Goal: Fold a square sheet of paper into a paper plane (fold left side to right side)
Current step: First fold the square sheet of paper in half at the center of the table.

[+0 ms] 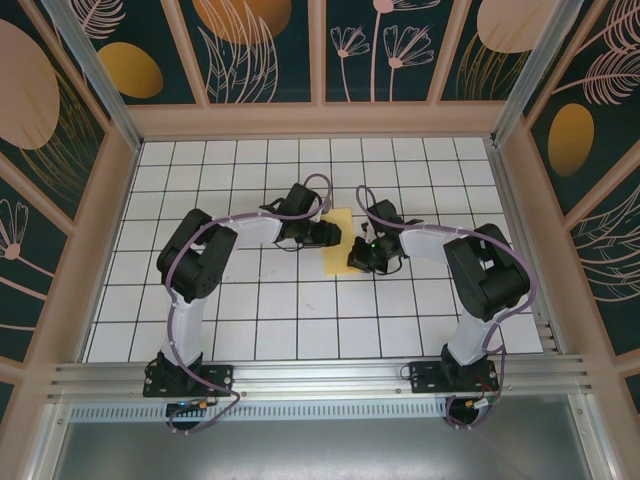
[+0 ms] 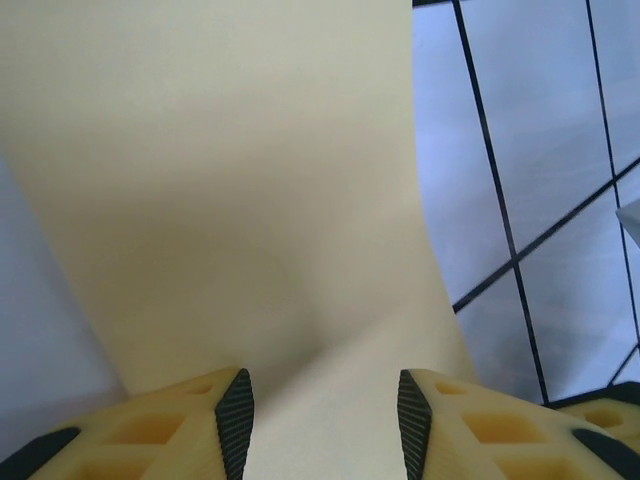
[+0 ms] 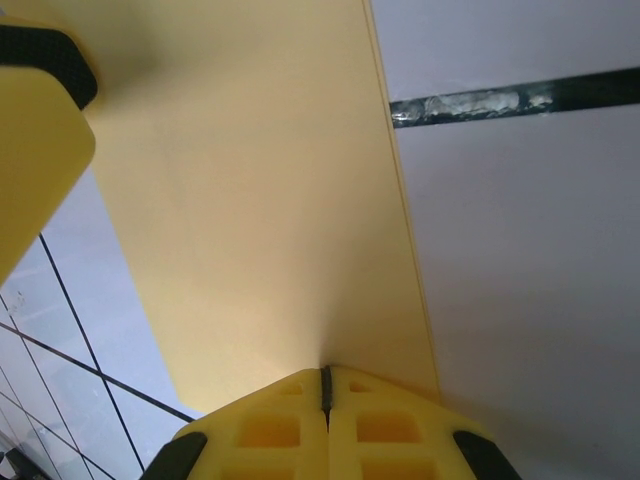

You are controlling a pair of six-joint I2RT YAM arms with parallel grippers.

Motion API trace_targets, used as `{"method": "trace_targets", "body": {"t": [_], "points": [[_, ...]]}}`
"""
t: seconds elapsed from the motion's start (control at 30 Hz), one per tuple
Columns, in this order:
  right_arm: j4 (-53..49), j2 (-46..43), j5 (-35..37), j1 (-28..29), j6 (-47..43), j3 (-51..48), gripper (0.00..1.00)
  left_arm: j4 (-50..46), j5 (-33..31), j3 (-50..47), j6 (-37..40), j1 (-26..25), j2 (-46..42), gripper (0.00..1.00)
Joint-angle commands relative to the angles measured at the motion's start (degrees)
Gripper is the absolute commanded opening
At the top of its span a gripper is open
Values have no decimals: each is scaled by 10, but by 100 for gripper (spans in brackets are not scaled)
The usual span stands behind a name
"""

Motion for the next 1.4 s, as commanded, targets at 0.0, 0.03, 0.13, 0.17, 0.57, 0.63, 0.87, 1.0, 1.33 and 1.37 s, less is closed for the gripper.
{"method": "trace_targets", "body": {"t": [0.0,0.03,0.13,0.17,0.57,0.63,0.87,1.0,1.33,1.37], "points": [[-64,38,73,4,-13,-20,2,-10,-66,19,-1,14,20,47],[-66,39,74,4,-13,-19,2,-12,-69,23,-3,16,21,48],[-68,40,76,5,-15,-19,2,-17,-72,37,-1,20,27,49],[-69,40,77,5,-15,-19,2,-20,-72,44,0,21,29,49],[-73,41,79,6,-18,-19,2,-25,-71,98,1,56,66,50],[-73,41,78,7,-18,-19,2,-24,-67,106,2,61,71,50],[-73,42,79,8,-19,-21,2,-33,-67,134,6,66,89,51],[-73,42,78,8,-19,-22,2,-39,-80,133,15,66,75,51],[-69,46,78,9,-18,-19,3,12,6,30,27,64,-38,45],[-69,47,79,9,-18,-18,3,16,20,29,26,61,-38,45]]}}
